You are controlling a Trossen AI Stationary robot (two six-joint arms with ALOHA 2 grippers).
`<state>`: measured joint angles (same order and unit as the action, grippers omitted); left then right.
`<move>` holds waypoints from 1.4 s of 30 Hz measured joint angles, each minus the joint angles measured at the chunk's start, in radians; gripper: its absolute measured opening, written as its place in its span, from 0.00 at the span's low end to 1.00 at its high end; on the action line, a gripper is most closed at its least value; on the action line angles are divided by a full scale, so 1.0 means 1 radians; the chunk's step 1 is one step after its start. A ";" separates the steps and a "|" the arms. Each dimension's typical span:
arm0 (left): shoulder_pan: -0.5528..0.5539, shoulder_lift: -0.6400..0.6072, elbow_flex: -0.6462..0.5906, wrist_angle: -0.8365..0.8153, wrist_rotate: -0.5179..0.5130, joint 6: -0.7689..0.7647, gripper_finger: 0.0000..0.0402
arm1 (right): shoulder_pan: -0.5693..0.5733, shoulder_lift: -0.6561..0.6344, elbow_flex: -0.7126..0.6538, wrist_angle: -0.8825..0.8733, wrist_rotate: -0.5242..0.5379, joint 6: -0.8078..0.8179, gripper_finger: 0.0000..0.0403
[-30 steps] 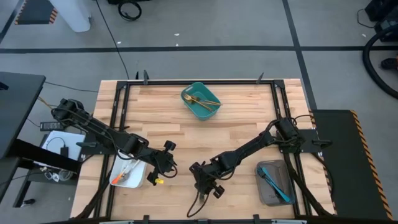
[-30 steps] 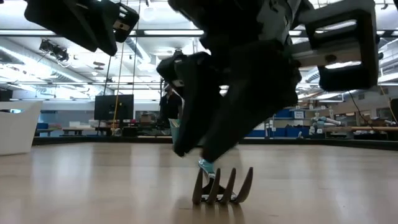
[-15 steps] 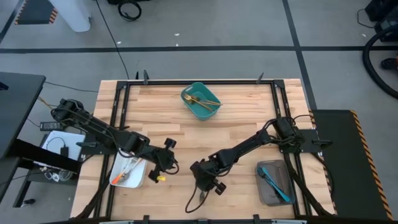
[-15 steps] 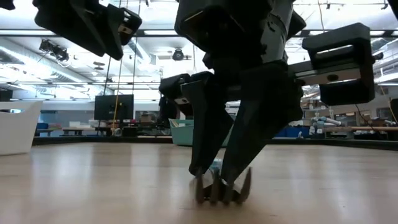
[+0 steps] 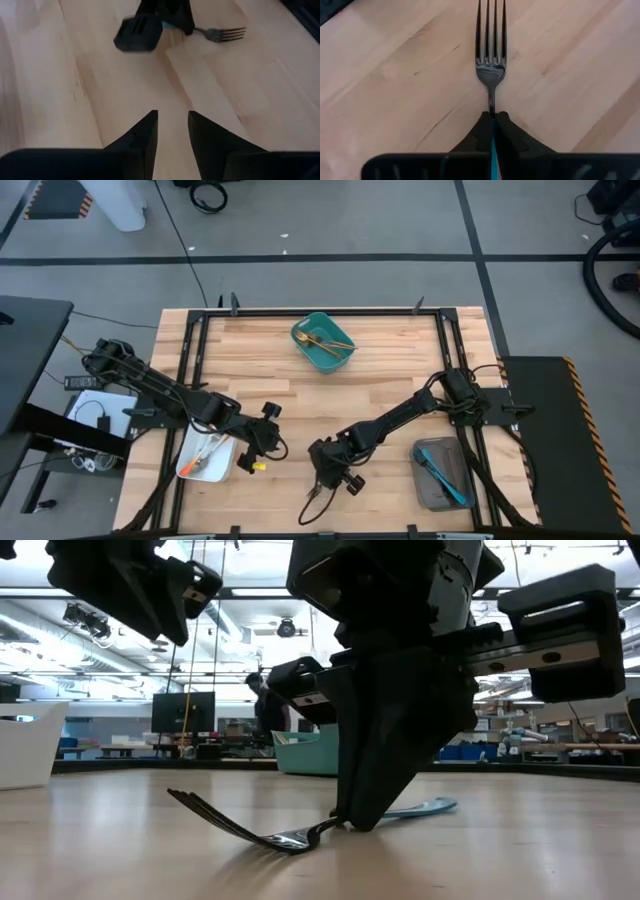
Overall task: Sort silverware by color (type)
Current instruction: Put the fork into the white bin
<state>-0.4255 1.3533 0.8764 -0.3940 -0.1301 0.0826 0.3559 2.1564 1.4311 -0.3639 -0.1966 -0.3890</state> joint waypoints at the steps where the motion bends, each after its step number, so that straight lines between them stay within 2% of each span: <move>1: 0.000 0.000 0.000 -0.011 0.000 -0.011 0.29 | 0.002 -0.001 0.000 -0.002 0.010 0.019 0.03; 9: 0.000 0.000 0.000 -0.041 0.000 -0.046 0.29 | 0.002 -0.015 -0.002 -0.030 0.045 0.154 0.02; 19: -0.019 0.007 0.000 -0.030 -0.005 -0.103 0.29 | 0.000 -0.053 -0.006 -0.095 0.160 0.290 0.01; 28: -0.093 0.142 -0.001 0.089 -0.036 -0.091 0.29 | 0.010 -0.071 -0.006 -0.160 0.207 0.361 0.01; 34: -0.107 0.246 -0.002 0.106 -0.109 -0.098 0.29 | 0.016 -0.088 -0.005 -0.209 0.208 0.427 0.01; 42: -0.110 0.266 -0.002 0.111 -0.110 -0.104 0.29 | 0.037 -0.142 -0.004 -0.307 0.207 0.502 0.01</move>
<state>-0.5353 1.6188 0.8749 -0.2830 -0.2405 -0.0217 0.3928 2.0147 1.4273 -0.6704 0.0109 0.1132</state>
